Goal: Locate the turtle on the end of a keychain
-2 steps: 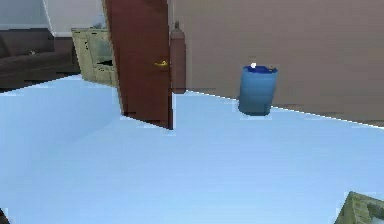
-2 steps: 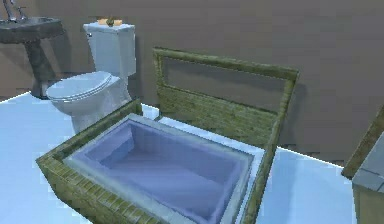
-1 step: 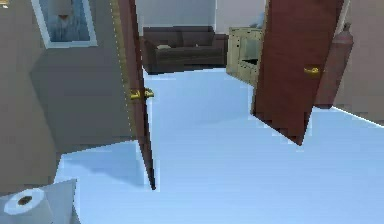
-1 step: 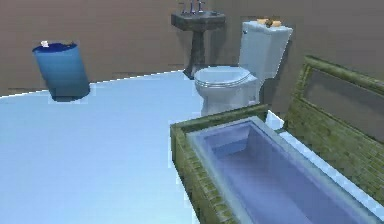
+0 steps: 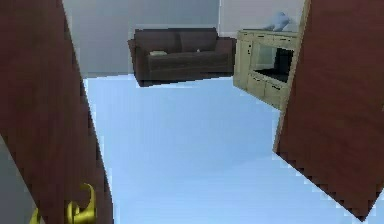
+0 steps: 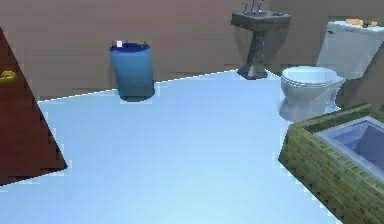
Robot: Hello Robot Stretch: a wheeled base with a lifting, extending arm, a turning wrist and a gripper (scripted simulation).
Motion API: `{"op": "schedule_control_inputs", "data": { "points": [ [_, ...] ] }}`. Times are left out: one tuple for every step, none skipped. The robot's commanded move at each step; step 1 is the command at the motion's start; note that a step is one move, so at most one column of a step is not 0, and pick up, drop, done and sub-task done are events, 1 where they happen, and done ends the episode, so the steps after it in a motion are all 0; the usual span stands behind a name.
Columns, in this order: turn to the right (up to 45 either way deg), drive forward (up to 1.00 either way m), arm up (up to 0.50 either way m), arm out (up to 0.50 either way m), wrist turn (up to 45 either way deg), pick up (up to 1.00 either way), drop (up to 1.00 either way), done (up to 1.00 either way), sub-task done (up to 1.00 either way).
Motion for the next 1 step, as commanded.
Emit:
{"op": "schedule_control_inputs", "data": {
  "points": [
    [0.0, 0.45, 0.00, 0.00, 0.0, 0.00, 0.00, 0.00, 0.00]
  ]
}}
